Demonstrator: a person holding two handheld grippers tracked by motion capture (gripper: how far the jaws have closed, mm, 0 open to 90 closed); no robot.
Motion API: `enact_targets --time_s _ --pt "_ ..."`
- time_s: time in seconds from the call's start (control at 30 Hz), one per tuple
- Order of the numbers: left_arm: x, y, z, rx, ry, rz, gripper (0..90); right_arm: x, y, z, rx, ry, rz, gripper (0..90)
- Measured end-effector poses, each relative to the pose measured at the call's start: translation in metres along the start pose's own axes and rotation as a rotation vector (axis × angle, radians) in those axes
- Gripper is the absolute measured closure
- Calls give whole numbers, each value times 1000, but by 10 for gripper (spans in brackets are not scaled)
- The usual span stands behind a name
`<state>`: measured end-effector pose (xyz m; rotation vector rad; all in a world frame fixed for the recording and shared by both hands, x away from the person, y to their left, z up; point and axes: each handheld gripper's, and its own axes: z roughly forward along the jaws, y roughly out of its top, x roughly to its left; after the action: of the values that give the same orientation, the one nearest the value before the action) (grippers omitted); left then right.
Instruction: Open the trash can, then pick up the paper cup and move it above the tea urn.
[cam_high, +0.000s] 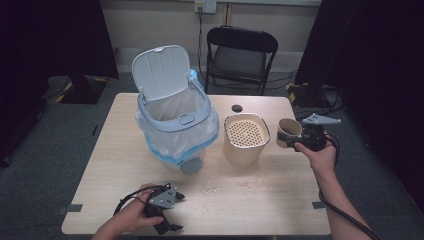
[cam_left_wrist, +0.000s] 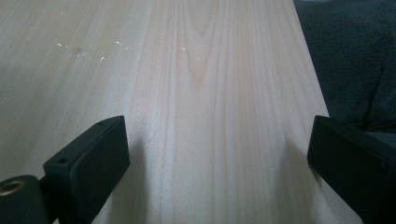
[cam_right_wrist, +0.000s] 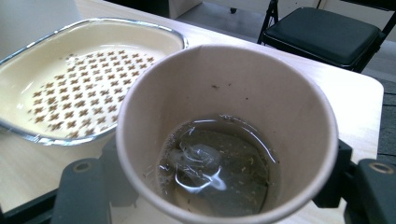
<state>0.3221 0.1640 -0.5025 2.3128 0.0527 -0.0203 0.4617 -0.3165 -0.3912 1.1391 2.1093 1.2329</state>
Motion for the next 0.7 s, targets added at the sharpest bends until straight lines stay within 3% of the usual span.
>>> enact_targets --time_s 0.7 --pt "0 0 0 -2 0 0 50 -18 23 35 17 -41 -12 286"
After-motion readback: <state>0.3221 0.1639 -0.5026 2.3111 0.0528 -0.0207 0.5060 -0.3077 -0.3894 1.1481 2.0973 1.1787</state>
